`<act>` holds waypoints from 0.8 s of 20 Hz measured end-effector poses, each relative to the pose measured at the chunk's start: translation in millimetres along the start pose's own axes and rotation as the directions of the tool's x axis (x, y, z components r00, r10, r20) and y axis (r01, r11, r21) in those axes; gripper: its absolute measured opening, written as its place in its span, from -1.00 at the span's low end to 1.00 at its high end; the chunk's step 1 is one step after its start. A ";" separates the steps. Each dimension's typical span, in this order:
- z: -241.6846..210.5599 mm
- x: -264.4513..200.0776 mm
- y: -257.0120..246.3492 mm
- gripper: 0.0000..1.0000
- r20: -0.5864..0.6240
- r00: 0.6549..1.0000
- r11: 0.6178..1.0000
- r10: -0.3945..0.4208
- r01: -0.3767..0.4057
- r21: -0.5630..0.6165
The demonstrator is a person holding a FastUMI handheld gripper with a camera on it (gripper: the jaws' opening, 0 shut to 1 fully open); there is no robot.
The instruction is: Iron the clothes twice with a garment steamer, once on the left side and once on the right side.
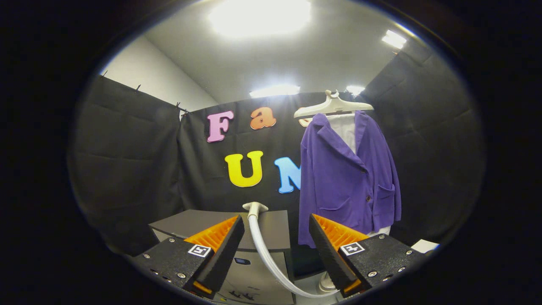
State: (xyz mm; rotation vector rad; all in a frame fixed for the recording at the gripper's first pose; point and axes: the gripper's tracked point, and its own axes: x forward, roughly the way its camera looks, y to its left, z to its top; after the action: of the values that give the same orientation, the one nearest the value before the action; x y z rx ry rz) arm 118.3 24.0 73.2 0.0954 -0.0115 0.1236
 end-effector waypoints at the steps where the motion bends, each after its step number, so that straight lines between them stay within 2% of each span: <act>1: 6.1 10.9 1.5 0.89 0.004 1.000 1.000 0.015 -0.015 -0.004; 6: 31.7 63.6 14.2 0.89 0.014 0.995 0.995 0.099 -0.099 0.003; 11: 55.5 120.8 23.1 0.89 0.016 0.989 0.989 0.148 -0.148 0.018; 16: 55.8 173.0 42.5 0.89 -0.058 0.970 0.972 0.237 -0.236 0.021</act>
State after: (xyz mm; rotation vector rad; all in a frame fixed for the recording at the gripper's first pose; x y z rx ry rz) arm 284.4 81.8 135.8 0.1045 0.0379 0.3652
